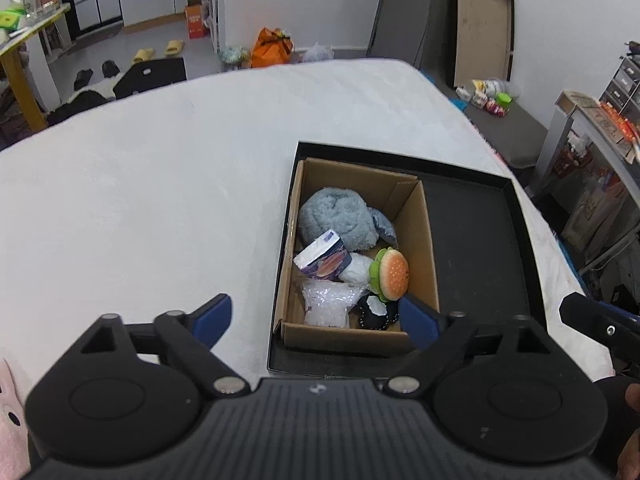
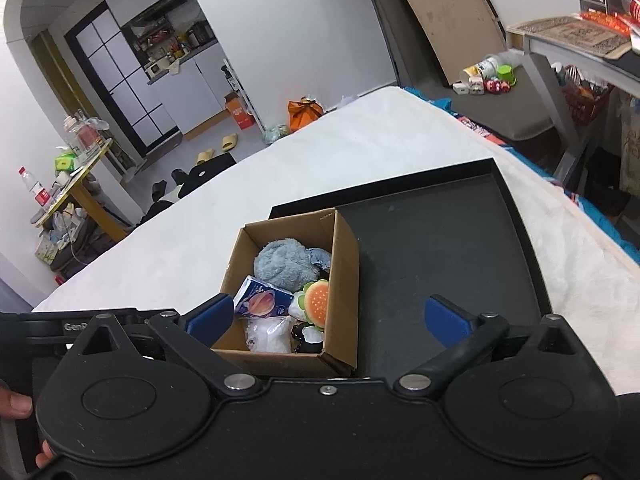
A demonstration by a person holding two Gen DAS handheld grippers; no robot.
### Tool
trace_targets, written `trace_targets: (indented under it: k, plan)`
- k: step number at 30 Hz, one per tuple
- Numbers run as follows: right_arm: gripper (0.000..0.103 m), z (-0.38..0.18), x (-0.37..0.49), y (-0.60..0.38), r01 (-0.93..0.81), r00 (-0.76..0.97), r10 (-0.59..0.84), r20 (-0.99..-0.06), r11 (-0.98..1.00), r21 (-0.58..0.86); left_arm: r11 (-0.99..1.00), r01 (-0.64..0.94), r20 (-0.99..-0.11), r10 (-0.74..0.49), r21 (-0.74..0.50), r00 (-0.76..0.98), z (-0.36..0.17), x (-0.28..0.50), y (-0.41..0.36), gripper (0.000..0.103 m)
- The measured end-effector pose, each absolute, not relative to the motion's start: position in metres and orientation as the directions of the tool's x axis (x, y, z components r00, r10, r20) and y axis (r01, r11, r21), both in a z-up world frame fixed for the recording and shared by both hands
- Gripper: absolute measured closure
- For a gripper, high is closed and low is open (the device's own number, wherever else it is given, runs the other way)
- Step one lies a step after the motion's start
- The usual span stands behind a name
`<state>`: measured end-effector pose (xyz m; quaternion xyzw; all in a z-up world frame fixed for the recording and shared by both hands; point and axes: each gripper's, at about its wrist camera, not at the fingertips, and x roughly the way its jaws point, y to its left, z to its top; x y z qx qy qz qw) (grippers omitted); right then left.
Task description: Organize soft objects
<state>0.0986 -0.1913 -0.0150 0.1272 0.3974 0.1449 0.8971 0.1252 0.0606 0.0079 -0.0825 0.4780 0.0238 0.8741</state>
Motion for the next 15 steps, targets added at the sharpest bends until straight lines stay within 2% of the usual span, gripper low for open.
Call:
trace_targets:
  k: [4,15]
  plan:
    - [0.000,-0.002,0.087,-0.194,-0.169,0.655,0.354,-0.668,0.929,0.328,0.984,-0.123,-0.814,-0.034,-0.129,0.580,0.023,0.109,0.060,0.000]
    - [0.000,0.027,0.053,-0.195,-0.165,0.687,0.302,-0.661,0.950,0.264,0.993,-0.070,-0.768,-0.026,-0.091,0.640,0.057,0.067,0.049,0.000]
